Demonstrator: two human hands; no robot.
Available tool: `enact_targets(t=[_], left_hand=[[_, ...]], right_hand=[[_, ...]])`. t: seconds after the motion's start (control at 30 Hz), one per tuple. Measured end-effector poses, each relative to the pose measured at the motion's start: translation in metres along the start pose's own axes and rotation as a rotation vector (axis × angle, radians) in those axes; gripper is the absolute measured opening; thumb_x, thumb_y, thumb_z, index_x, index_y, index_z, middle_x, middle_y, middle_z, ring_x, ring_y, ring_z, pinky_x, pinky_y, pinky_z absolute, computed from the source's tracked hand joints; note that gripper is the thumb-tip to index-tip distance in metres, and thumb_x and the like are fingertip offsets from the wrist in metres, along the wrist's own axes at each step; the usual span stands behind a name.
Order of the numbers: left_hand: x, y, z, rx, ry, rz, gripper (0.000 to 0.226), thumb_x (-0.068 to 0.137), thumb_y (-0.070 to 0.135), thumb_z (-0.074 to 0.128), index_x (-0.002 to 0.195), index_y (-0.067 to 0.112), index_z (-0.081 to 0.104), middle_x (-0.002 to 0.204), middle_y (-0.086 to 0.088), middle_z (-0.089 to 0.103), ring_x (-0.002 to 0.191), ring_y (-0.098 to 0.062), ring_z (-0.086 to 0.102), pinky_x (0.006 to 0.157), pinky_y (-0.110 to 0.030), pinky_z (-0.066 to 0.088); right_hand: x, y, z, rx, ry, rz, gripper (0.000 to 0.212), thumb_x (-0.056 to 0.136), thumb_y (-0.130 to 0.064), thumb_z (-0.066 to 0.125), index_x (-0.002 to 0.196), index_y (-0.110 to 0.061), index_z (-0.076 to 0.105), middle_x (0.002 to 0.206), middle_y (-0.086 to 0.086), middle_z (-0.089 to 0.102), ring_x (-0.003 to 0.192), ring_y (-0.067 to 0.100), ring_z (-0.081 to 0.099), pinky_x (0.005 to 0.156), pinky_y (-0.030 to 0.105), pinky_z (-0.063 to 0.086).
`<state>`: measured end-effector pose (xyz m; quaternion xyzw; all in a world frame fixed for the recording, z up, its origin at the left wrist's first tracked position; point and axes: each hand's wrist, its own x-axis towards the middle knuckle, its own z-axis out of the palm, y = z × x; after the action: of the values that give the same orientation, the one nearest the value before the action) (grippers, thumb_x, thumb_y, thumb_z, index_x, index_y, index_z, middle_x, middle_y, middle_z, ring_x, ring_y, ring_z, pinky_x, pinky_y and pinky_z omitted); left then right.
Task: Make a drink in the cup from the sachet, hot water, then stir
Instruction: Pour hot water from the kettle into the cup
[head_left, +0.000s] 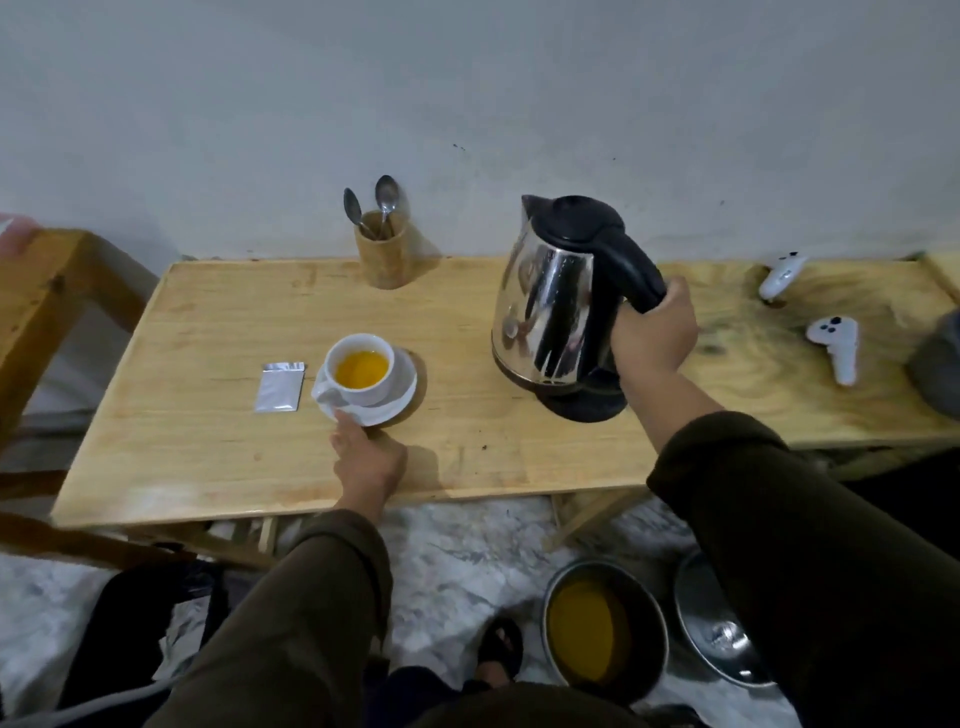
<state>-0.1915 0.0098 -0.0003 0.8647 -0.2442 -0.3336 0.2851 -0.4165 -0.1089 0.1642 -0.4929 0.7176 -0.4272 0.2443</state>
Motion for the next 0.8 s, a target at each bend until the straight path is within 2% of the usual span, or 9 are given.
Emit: enact_targets(t=[0.1, 0.23, 0.4, 0.57, 0.67, 0.8], left_hand=[[0.003, -0.001, 0.003, 0.027, 0.002, -0.019, 0.082, 0.086, 0.022, 0.047, 0.152, 0.016, -0.002, 0.155, -0.020, 0.021, 0.142, -0.039, 0.026, 0.117, -0.052, 0.024], [0.004, 0.000, 0.007, 0.063, 0.009, -0.038, 0.080, 0.089, 0.024, 0.045, 0.152, 0.015, -0.004, 0.158, -0.018, 0.016, 0.145, -0.039, 0.022, 0.118, -0.051, 0.021], [0.002, 0.002, 0.009, 0.060, 0.017, -0.066, 0.089, 0.085, 0.019, 0.051, 0.151, 0.017, -0.009, 0.159, -0.021, 0.011, 0.147, -0.037, 0.017, 0.120, -0.048, 0.018], [0.002, 0.004, 0.010, 0.069, 0.014, -0.079, 0.087, 0.087, 0.022, 0.049, 0.151, 0.016, -0.010, 0.159, -0.021, 0.011, 0.147, -0.038, 0.017, 0.120, -0.049, 0.017], [0.003, 0.005, 0.009, 0.079, 0.009, -0.084, 0.086, 0.088, 0.021, 0.048, 0.151, 0.015, -0.010, 0.159, -0.021, 0.009, 0.147, -0.038, 0.015, 0.120, -0.049, 0.016], [0.004, 0.005, 0.006, 0.078, -0.023, -0.084, 0.085, 0.089, 0.022, 0.047, 0.151, 0.016, -0.011, 0.160, -0.021, 0.006, 0.148, -0.036, 0.012, 0.121, -0.049, 0.014]], right_hand=[[0.000, 0.009, -0.003, 0.111, 0.082, 0.078, 0.015, 0.085, -0.005, 0.053, 0.085, -0.017, 0.044, 0.086, 0.001, 0.056, 0.075, 0.019, 0.053, 0.065, 0.024, 0.040], [0.004, 0.023, -0.006, 0.123, 0.128, 0.115, 0.017, 0.084, -0.002, 0.051, 0.085, -0.016, 0.042, 0.087, 0.004, 0.055, 0.075, 0.021, 0.053, 0.068, 0.026, 0.041], [0.007, 0.042, -0.007, 0.106, 0.158, 0.163, 0.018, 0.083, -0.003, 0.055, 0.092, -0.017, 0.049, 0.095, 0.004, 0.058, 0.082, 0.020, 0.056, 0.076, 0.029, 0.048], [0.006, 0.050, -0.002, 0.077, 0.169, 0.130, 0.018, 0.081, -0.002, 0.056, 0.092, -0.014, 0.050, 0.104, 0.011, 0.062, 0.088, 0.025, 0.061, 0.079, 0.035, 0.053], [0.005, 0.054, -0.002, 0.057, 0.162, 0.115, 0.019, 0.081, 0.000, 0.056, 0.097, -0.010, 0.052, 0.105, 0.012, 0.061, 0.085, 0.023, 0.058, 0.076, 0.030, 0.050], [0.004, 0.058, -0.005, 0.039, 0.168, 0.098, 0.020, 0.081, 0.000, 0.056, 0.089, -0.015, 0.047, 0.104, 0.012, 0.062, 0.082, 0.020, 0.054, 0.074, 0.025, 0.043]])
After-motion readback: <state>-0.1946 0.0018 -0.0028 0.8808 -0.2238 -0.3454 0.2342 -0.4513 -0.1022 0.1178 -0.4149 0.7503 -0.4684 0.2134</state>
